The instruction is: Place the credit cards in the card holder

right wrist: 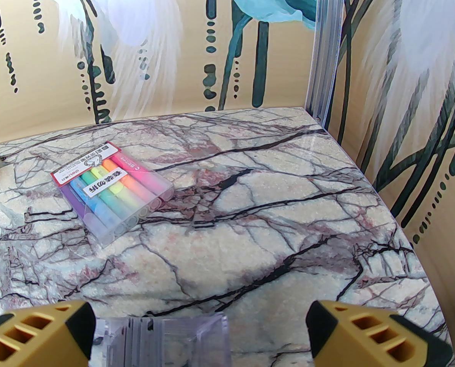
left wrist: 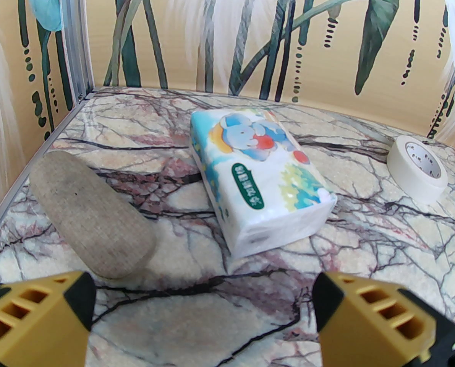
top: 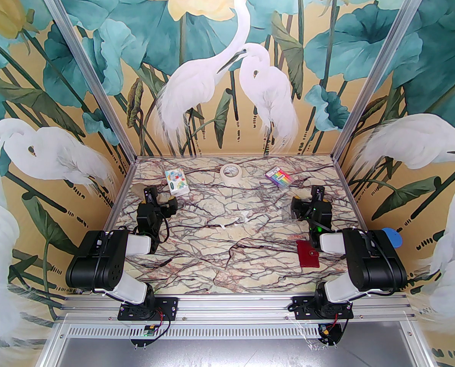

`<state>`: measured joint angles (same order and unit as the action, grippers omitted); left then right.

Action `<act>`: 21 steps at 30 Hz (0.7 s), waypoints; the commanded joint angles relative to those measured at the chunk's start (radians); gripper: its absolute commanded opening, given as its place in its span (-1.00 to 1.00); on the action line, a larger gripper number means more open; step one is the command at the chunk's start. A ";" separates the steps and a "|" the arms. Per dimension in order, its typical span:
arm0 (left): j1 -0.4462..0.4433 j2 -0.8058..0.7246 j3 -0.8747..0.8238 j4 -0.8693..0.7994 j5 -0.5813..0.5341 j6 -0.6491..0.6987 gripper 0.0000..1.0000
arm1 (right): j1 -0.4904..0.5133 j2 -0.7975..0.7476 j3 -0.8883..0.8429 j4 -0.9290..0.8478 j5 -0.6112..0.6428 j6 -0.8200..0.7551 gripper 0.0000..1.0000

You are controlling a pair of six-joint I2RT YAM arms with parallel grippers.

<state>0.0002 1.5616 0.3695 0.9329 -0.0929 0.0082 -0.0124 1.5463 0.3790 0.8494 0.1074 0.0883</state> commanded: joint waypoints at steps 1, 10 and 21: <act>0.006 -0.007 0.010 0.004 0.019 -0.011 0.99 | -0.001 -0.009 0.015 -0.003 0.000 -0.005 0.99; 0.007 -0.009 0.009 0.006 0.021 -0.012 0.99 | -0.002 -0.010 0.017 -0.006 -0.006 -0.005 0.99; 0.005 -0.502 0.207 -0.641 -0.044 -0.241 0.99 | 0.003 -0.363 0.219 -0.605 0.104 0.154 0.99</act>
<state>0.0002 1.1877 0.4740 0.5854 -0.1661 -0.1055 -0.0124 1.3029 0.4931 0.5289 0.1566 0.1364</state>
